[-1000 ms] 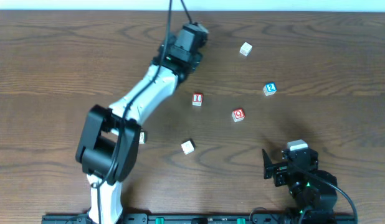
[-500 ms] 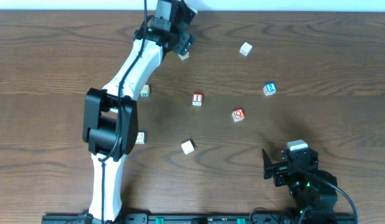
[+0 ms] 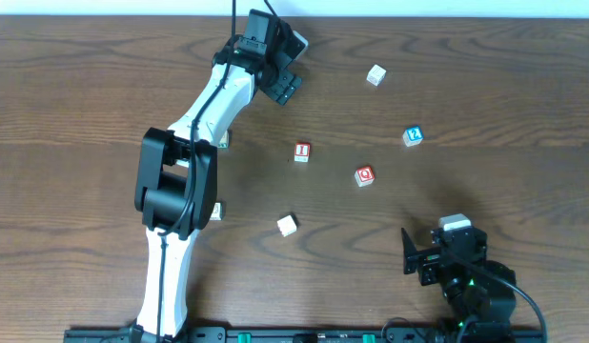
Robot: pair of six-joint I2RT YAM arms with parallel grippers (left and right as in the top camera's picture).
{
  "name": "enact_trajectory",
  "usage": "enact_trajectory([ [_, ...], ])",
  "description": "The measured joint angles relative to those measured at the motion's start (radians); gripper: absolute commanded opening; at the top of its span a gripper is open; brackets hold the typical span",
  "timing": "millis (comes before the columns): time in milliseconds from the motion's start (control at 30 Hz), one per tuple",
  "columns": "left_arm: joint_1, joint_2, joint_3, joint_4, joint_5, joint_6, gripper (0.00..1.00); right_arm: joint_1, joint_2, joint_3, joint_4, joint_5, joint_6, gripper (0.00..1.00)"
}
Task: Spell out Ai2
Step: 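Lower the left gripper and close it on the red A block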
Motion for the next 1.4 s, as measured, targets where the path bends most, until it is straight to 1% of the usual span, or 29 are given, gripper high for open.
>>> enact_trajectory([
  [167,0.000,0.014,0.000,0.042,0.011,0.008,0.83,0.000,0.000,0.000,0.000,0.000,0.000,0.99],
  [467,0.002,0.075,0.000,0.066,0.011,0.008,0.83,0.000,0.000,0.000,0.000,0.000,0.000,0.99],
  [667,0.005,0.077,0.000,0.077,0.011,0.008,0.81,0.000,0.000,0.000,0.000,0.000,0.000,0.99],
  [1000,0.005,0.105,0.000,0.096,0.038,0.008,0.76,0.000,0.000,0.000,0.000,0.000,0.000,0.99],
  [1133,0.005,0.109,0.000,0.096,0.039,0.008,0.73,0.000,0.000,0.000,0.000,0.000,0.000,0.99],
  [1400,0.005,0.109,0.000,0.098,0.042,0.011,0.55,0.000,0.000,0.000,0.000,0.000,0.000,0.99],
])
